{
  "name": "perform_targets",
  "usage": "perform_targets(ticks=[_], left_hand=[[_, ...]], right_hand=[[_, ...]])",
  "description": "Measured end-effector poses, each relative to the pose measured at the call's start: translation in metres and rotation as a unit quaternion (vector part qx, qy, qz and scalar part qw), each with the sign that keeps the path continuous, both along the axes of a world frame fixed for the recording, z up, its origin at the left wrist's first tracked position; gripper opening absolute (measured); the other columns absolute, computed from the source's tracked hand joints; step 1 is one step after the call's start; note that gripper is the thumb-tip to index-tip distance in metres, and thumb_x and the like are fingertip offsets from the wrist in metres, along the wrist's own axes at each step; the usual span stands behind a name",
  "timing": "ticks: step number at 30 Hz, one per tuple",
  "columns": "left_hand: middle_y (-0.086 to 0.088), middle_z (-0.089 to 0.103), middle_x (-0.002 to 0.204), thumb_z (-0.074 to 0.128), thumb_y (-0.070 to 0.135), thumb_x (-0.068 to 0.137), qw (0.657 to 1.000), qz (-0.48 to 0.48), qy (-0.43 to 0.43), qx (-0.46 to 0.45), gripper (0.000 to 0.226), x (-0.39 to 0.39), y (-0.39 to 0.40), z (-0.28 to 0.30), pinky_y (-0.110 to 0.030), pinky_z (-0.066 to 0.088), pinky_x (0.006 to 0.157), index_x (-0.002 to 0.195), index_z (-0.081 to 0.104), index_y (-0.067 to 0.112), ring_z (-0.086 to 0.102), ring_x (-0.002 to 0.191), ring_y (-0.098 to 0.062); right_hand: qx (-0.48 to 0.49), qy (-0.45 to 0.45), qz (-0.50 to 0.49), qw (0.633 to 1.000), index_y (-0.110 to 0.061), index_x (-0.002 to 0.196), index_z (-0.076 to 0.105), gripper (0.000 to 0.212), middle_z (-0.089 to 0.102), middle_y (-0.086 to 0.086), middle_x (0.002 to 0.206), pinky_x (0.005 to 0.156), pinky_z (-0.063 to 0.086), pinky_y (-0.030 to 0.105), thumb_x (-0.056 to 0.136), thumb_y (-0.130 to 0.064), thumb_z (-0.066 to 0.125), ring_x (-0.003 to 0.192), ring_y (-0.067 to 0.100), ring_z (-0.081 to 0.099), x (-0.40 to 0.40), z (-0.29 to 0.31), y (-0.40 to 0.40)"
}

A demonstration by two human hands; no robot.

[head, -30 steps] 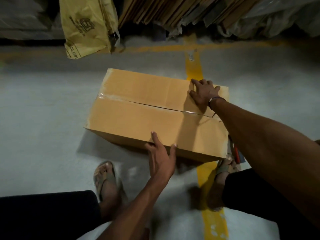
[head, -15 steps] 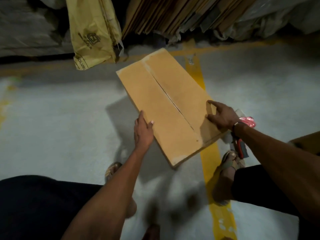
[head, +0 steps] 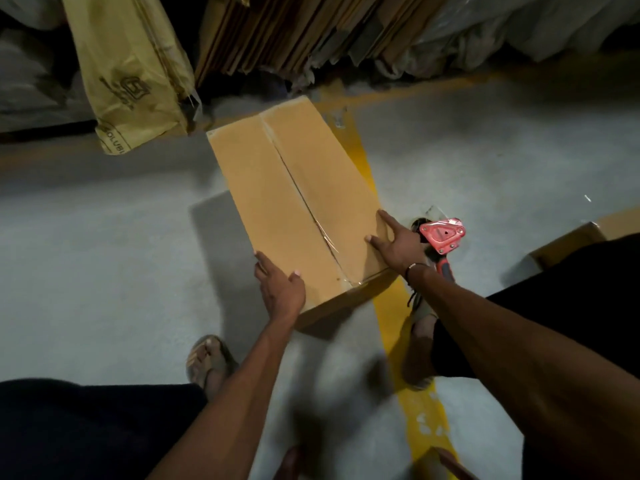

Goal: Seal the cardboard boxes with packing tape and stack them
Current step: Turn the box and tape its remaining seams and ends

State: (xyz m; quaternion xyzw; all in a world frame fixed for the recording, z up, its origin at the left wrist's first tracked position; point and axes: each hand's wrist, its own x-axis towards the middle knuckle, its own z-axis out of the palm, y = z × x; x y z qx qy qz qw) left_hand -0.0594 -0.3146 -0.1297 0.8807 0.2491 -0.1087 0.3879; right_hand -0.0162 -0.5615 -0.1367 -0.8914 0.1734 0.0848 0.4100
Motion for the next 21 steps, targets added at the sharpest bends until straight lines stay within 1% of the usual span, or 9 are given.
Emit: perform_targets(ticks=[4, 6, 8, 10, 12, 14, 16, 19, 21], left_hand=[[-0.011, 0.008, 0.172, 0.064, 0.025, 0.101, 0.999, -0.045, -0.005, -0.01, 0.096, 0.04, 0.034, -0.003, -0.047, 0.032, 0.12, 0.166, -0.006, 0.02, 0.033, 0.15, -0.041], [-0.009, 0.006, 0.173, 0.064, 0.029, 0.101, 0.998, -0.056, 0.003, -0.008, 0.095, 0.047, 0.04, -0.003, -0.05, 0.028, 0.122, 0.167, -0.005, 0.019, 0.027, 0.153, -0.039], [-0.012, 0.005, 0.172, 0.064, 0.035, 0.098, 0.997, -0.056, -0.024, 0.057, 0.093, 0.045, 0.033, -0.001, -0.056, 0.022, 0.123, 0.166, 0.004, 0.015, 0.019, 0.155, -0.039], [-0.017, 0.01, 0.17, 0.063, 0.039, 0.093, 0.983, -0.073, -0.093, 0.137, 0.088, 0.042, 0.017, -0.001, -0.059, 0.018, 0.124, 0.163, 0.018, 0.011, 0.017, 0.155, -0.038], [-0.014, 0.016, 0.169, 0.061, 0.039, 0.092, 0.97, -0.118, -0.146, 0.153, 0.079, 0.042, -0.005, -0.004, -0.056, 0.013, 0.126, 0.159, 0.029, 0.012, 0.019, 0.155, -0.033], [-0.011, 0.022, 0.168, 0.06, 0.037, 0.093, 0.958, -0.181, -0.168, 0.145, 0.071, 0.042, -0.031, -0.005, -0.052, 0.009, 0.127, 0.155, 0.036, 0.014, 0.022, 0.154, -0.029], [-0.009, 0.03, 0.164, 0.06, 0.032, 0.092, 0.939, -0.25, -0.191, 0.142, 0.064, 0.04, -0.058, -0.006, -0.052, 0.01, 0.127, 0.15, 0.043, 0.013, 0.026, 0.153, -0.027], [-0.008, 0.039, 0.159, 0.057, 0.028, 0.09, 0.905, -0.329, -0.233, 0.138, 0.057, 0.035, -0.09, -0.007, -0.053, 0.012, 0.125, 0.145, 0.05, 0.014, 0.033, 0.151, -0.025], [-0.006, 0.041, 0.159, 0.054, 0.028, 0.092, 0.889, -0.364, -0.24, 0.138, 0.053, 0.032, -0.102, -0.012, -0.053, 0.013, 0.126, 0.144, 0.052, 0.016, 0.033, 0.151, -0.024]], right_hand=[[-0.028, -0.002, -0.001, 1.0, -0.039, 0.159, 0.029, 0.079, 0.068, 0.021, 0.122, 0.088, 0.056, 0.047, 0.092, -0.06, 0.064, 0.109, 0.041, 0.065, -0.003, -0.007, 0.005], [0.003, -0.009, -0.029, 1.0, -0.037, 0.157, 0.032, 0.072, 0.068, 0.02, 0.126, 0.095, 0.054, 0.047, 0.095, -0.062, 0.059, 0.114, 0.038, 0.064, -0.006, -0.013, 0.001], [0.034, -0.019, -0.087, 0.995, -0.025, 0.151, 0.043, 0.06, 0.066, 0.019, 0.131, 0.102, 0.049, 0.045, 0.101, -0.057, 0.05, 0.123, 0.036, 0.06, -0.004, -0.016, -0.009], [0.024, -0.013, -0.147, 0.989, -0.012, 0.141, 0.052, 0.054, 0.064, 0.021, 0.131, 0.102, 0.045, 0.043, 0.104, -0.052, 0.046, 0.123, 0.037, 0.059, -0.001, -0.026, -0.027], [0.004, 0.021, -0.208, 0.978, -0.005, 0.134, 0.054, 0.052, 0.063, 0.024, 0.131, 0.1, 0.045, 0.042, 0.105, -0.047, 0.045, 0.123, 0.042, 0.058, -0.001, -0.04, -0.054], [-0.028, 0.064, -0.252, 0.965, 0.001, 0.134, 0.052, 0.051, 0.06, 0.029, 0.133, 0.099, 0.044, 0.043, 0.106, -0.041, 0.047, 0.124, 0.046, 0.056, -0.003, -0.058, -0.083], [-0.046, 0.107, -0.283, 0.952, 0.007, 0.133, 0.049, 0.053, 0.056, 0.033, 0.135, 0.102, 0.041, 0.044, 0.106, -0.039, 0.047, 0.127, 0.047, 0.052, -0.003, -0.078, -0.107], [-0.031, 0.167, -0.31, 0.935, 0.009, 0.136, 0.046, 0.065, 0.051, 0.033, 0.141, 0.106, 0.04, 0.043, 0.105, -0.049, 0.044, 0.132, 0.046, 0.049, 0.003, -0.109, -0.132], [-0.012, 0.202, -0.291, 0.935, 0.007, 0.139, 0.047, 0.076, 0.05, 0.032, 0.144, 0.107, 0.039, 0.041, 0.104, -0.059, 0.038, 0.134, 0.045, 0.048, 0.008, -0.127, -0.141]])
